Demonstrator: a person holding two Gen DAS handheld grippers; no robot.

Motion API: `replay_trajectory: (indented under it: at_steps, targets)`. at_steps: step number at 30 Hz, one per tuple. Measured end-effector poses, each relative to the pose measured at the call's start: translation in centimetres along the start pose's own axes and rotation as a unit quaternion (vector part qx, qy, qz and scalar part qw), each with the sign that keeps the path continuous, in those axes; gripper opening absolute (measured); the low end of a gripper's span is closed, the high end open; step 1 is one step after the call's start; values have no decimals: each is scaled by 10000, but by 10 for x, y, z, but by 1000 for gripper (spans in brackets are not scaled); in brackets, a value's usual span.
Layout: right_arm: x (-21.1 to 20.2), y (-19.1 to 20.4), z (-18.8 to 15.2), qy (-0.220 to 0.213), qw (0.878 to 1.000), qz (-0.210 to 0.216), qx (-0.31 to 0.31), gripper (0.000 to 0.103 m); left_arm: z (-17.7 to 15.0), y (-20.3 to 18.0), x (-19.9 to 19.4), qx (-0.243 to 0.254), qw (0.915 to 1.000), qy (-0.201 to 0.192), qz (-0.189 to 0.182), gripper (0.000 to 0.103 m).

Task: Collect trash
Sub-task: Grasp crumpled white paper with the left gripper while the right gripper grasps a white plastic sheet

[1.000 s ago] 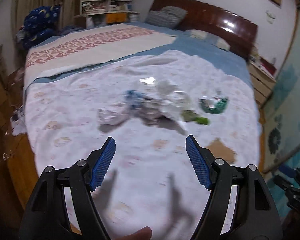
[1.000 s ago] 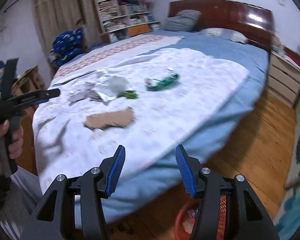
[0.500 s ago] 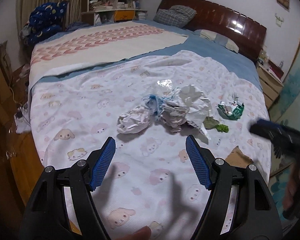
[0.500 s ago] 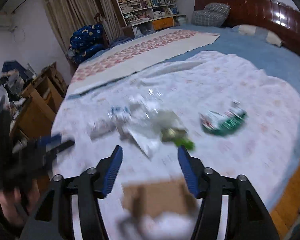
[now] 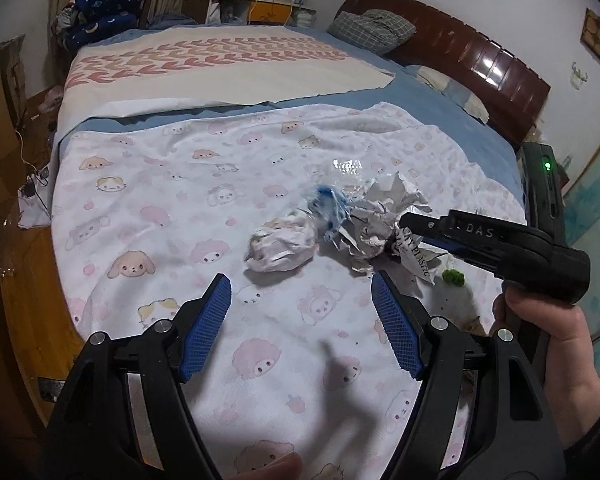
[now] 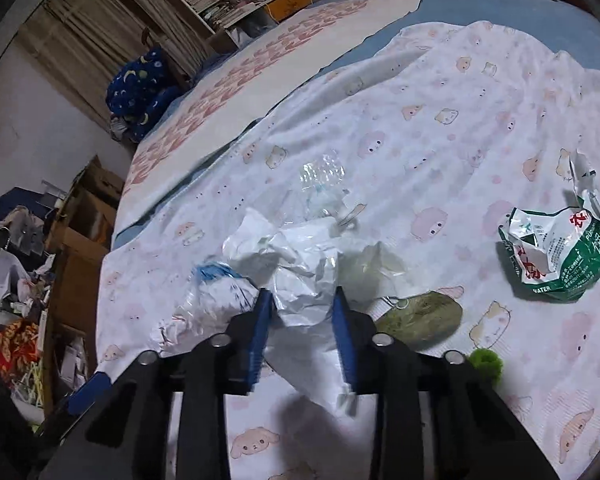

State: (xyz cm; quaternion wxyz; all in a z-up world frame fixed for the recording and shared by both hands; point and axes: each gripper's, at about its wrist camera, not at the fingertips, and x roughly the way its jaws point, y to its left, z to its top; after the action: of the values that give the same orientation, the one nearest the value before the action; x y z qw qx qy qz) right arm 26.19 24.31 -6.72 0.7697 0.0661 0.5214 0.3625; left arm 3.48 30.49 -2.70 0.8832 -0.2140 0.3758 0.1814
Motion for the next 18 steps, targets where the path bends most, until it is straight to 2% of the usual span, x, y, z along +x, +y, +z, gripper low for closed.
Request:
replay_trajectory:
  at_steps: [6, 11, 15, 18]
  targets:
    - [-27, -9, 0, -194, 9998, 41, 50, 29, 2, -1, 5, -43, 10000, 56, -50, 73]
    - [-79, -9, -10, -519, 9983, 253, -6, 29, 11, 4, 11, 61, 10000, 67, 19, 73]
    - [-136, -12, -36, -792, 9959, 393, -178, 29, 19, 14, 39, 165, 9987, 472, -43, 80]
    - [-165, -26, -59, -831, 9953, 462, -159, 29, 23, 17, 63, 387, 9968, 700, 5, 80]
